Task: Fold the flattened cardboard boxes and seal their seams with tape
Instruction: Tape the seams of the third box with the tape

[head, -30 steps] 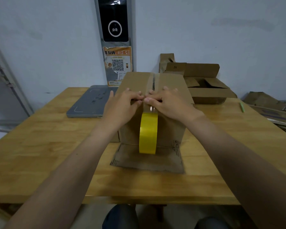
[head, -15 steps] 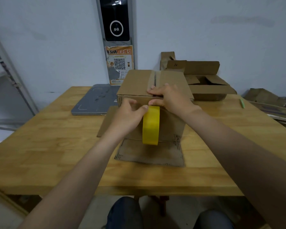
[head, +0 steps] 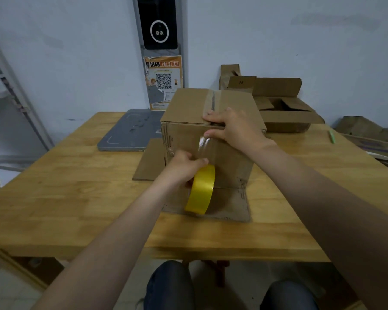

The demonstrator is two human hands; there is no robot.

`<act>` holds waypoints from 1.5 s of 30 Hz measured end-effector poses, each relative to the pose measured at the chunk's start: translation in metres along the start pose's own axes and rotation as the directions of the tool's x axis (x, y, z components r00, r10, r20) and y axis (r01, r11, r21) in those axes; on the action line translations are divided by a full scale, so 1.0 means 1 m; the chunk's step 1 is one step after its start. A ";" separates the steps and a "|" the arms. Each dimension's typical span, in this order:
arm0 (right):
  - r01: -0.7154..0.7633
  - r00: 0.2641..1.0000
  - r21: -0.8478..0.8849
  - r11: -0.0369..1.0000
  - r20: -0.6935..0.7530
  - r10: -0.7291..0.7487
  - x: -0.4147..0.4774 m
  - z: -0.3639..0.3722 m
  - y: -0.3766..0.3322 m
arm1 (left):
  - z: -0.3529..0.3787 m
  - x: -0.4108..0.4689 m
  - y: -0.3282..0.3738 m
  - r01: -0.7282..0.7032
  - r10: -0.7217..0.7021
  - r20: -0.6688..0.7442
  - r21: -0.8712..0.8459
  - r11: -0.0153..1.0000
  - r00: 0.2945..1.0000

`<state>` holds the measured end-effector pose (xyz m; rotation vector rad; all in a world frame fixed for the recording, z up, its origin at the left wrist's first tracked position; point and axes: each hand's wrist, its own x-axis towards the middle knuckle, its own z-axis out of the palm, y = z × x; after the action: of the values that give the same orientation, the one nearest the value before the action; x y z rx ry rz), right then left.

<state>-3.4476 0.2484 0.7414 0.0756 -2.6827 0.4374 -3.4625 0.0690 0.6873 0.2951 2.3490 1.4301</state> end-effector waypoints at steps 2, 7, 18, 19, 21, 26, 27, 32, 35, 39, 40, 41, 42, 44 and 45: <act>0.006 1.000 -0.042 0.999 0.010 -0.006 -0.001 0.000 -0.002 | 0.002 0.004 -0.011 0.065 -0.061 0.041 -0.111 0.992 0.997; 0.050 0.999 -0.244 0.969 0.018 -0.047 -0.008 0.002 -0.002 | 0.004 0.005 -0.007 0.055 -0.049 0.050 -0.126 0.991 0.998; -0.039 0.996 -0.290 0.956 -0.090 0.013 -0.006 0.012 0.001 | 0.004 0.007 -0.005 0.067 -0.054 0.086 -0.163 0.984 0.995; -0.024 0.998 -0.321 0.947 -0.069 0.002 -0.005 0.015 0.000 | 0.004 0.007 -0.005 0.073 -0.059 0.088 -0.166 0.983 0.994; 0.002 0.999 -0.360 0.933 -0.040 -0.017 -0.005 0.018 -0.001 | 0.005 0.009 -0.007 0.084 -0.070 0.083 -0.173 0.981 0.994; 0.020 1.000 -0.382 0.924 -0.013 -0.028 -0.006 0.015 0.004 | 0.003 0.011 -0.007 0.109 -0.092 0.081 -0.224 0.969 0.992; 0.021 1.000 -0.389 0.921 -0.009 -0.027 -0.006 0.015 0.004 | 0.003 0.011 -0.006 0.112 -0.094 0.086 -0.231 0.967 0.992; -0.003 1.000 -0.407 0.913 -0.019 -0.005 -0.007 0.016 -0.005 | 0.008 0.009 -0.006 0.094 -0.076 0.091 -0.224 0.970 0.993; -0.027 1.000 -0.426 0.904 -0.016 0.023 -0.007 0.018 -0.012 | 0.011 0.006 -0.008 0.056 -0.038 0.085 -0.220 0.974 0.996; -0.030 0.999 -0.460 0.887 -0.035 0.015 -0.012 0.020 -0.016 | 0.011 -0.004 -0.007 0.022 -0.015 0.032 -0.222 0.975 0.999; -0.030 0.999 -0.469 0.883 -0.035 0.015 -0.015 0.019 -0.016 | 0.011 -0.006 -0.007 0.021 -0.018 0.016 -0.237 0.971 1.000; -0.024 0.999 -0.484 0.875 -0.032 0.009 -0.018 0.018 -0.015 | 0.011 -0.010 -0.008 0.016 -0.017 -0.002 -0.259 0.966 1.000; -0.013 1.000 -0.503 0.864 -0.031 -0.003 -0.022 0.017 -0.014 | 0.012 -0.013 -0.009 0.007 -0.012 -0.018 -0.278 0.961 1.000; 0.002 0.998 -0.514 0.858 -0.057 -0.037 -0.035 0.013 -0.011 | 0.013 -0.018 -0.010 -0.016 0.003 -0.046 -0.285 0.958 0.999; -0.004 0.995 -0.500 0.866 -0.084 -0.044 -0.044 0.011 -0.008 | 0.014 -0.021 -0.010 -0.032 0.018 -0.052 -0.276 0.961 0.998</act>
<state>-3.4107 0.2365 0.7161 -0.0693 -2.6099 -0.2677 -3.4372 0.0685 0.6769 0.2148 2.1511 1.7708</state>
